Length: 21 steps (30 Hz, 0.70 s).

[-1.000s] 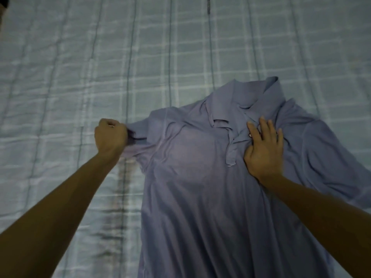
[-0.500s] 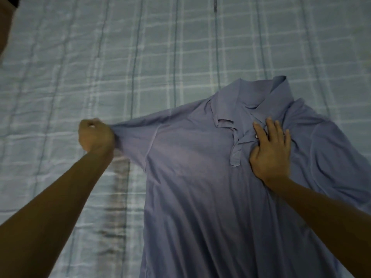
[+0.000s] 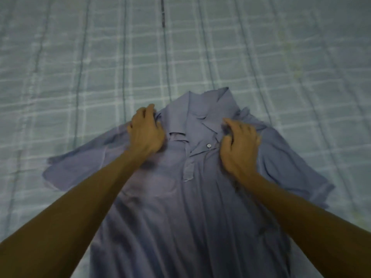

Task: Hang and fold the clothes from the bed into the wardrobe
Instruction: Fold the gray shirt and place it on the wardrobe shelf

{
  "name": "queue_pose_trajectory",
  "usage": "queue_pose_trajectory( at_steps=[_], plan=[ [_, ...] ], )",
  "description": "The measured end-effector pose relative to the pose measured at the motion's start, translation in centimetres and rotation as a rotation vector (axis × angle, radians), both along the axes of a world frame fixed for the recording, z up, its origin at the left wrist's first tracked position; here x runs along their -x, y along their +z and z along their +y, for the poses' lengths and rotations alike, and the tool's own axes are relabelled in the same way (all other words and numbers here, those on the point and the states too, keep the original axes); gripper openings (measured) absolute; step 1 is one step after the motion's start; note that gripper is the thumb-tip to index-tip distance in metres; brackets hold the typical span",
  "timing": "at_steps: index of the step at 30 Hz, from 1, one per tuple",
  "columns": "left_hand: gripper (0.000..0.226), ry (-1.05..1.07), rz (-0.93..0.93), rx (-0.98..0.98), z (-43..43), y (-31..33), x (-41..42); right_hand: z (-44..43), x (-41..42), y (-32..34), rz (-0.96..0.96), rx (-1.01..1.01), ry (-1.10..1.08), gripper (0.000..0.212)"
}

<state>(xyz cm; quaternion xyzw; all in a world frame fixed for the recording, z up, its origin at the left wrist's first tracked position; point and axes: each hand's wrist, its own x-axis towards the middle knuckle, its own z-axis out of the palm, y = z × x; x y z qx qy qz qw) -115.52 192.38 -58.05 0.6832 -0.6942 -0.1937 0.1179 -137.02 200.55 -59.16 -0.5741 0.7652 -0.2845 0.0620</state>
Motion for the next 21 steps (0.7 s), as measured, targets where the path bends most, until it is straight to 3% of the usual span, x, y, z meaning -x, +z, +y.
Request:
queue_pose_trajectory(
  at_steps=[3,5,8,12,16,18,21],
  plan=[
    [0.032,-0.090,-0.107,-0.016,-1.3,-0.7,1.0,-1.8,2.3,-0.6,0.114,-0.097,-0.100,0.042],
    [0.016,-0.124,0.045,0.012,-1.8,-0.2,1.2,-2.6,3.5,-1.2,0.161,-0.221,-0.106,0.046],
    [0.021,-0.054,0.172,0.117,-3.0,1.2,1.0,-3.7,5.2,-0.8,0.233,-0.286,-0.052,0.033],
    [0.023,0.078,0.132,0.192,-4.7,1.2,0.4,-4.8,7.6,0.8,0.168,-0.068,-0.059,0.029],
    [0.034,0.266,-0.093,0.029,-3.3,-0.8,1.1,-3.1,6.8,-0.6,0.316,-0.247,-0.131,0.045],
    [0.042,0.222,-0.164,0.124,-1.6,-1.2,1.1,-2.0,6.0,-0.9,0.380,-0.202,-0.145,0.048],
    [0.048,-0.034,-0.137,0.369,0.1,-1.1,0.0,-1.6,4.3,-0.2,0.347,0.053,0.134,0.052]
  ],
)
